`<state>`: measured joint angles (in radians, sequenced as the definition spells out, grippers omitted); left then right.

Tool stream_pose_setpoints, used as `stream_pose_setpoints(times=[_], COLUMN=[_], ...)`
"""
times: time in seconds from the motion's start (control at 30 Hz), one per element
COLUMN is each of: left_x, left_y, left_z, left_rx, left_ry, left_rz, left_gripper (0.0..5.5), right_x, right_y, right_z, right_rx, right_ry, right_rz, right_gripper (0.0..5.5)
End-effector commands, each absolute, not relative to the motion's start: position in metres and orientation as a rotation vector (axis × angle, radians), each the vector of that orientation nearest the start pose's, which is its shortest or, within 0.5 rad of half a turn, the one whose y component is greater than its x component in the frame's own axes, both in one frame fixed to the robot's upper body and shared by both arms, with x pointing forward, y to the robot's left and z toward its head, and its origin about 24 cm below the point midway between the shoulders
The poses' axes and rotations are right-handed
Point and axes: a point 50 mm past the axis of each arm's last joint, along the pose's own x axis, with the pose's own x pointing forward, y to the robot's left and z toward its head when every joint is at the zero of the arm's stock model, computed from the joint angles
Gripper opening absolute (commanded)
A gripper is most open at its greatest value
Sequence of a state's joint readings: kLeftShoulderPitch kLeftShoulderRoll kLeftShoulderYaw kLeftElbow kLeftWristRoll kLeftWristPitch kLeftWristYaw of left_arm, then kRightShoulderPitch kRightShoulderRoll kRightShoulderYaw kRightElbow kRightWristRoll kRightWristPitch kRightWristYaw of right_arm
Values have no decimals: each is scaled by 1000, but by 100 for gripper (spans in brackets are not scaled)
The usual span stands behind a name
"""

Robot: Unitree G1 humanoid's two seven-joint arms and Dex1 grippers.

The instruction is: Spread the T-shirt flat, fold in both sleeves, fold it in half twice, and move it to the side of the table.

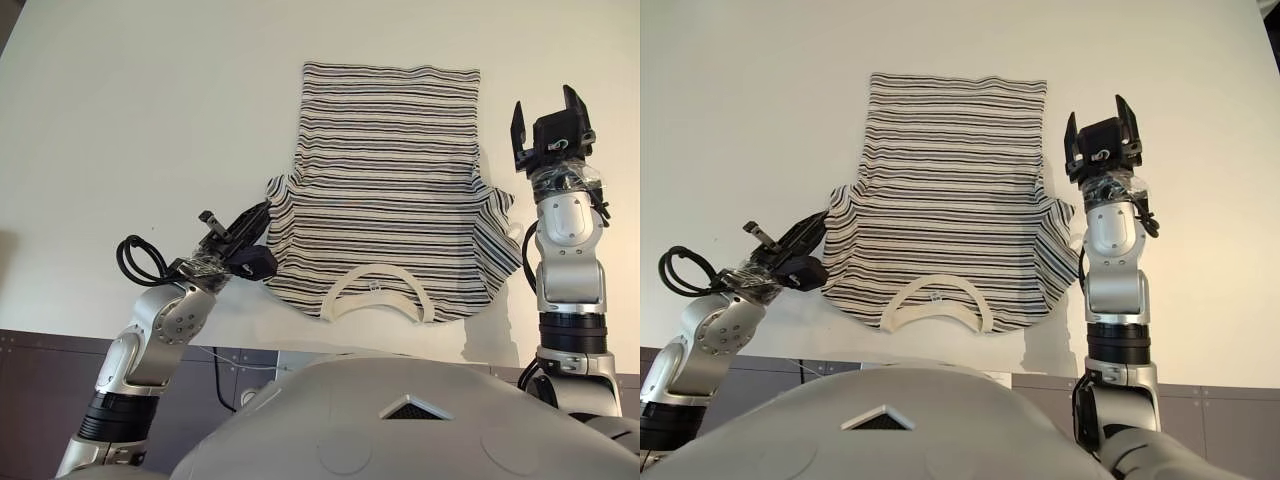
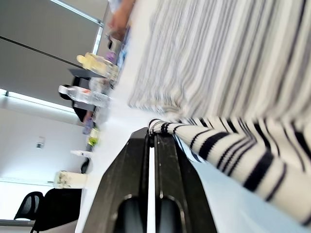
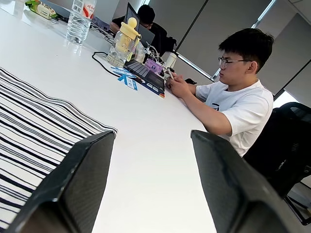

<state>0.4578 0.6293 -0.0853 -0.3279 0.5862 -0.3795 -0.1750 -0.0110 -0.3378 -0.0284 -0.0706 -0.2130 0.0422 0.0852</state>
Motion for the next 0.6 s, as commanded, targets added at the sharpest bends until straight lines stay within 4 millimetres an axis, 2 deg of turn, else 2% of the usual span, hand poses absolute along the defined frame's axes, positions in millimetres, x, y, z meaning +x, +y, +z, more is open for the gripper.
stream_pose_setpoints(times=[0.03,0.2,0.37,0.6], left_x=[151,146,147,141], left_y=[178,169,155,146], left_z=[52,35,33,14], left_rx=[1073,1022,1016,898], left_ry=[-176,-123,-197,-84], left_rz=[-631,-762,-842,-954], left_gripper=[10,10,10,10], right_x=[261,263,268,279], right_y=[-215,-215,-216,-219], right_z=[74,73,72,76], right_rx=[-571,-581,-592,-619], right_ry=[-32,-27,-18,-24], right_rz=[72,90,119,153], right_gripper=[288,288,288,288])
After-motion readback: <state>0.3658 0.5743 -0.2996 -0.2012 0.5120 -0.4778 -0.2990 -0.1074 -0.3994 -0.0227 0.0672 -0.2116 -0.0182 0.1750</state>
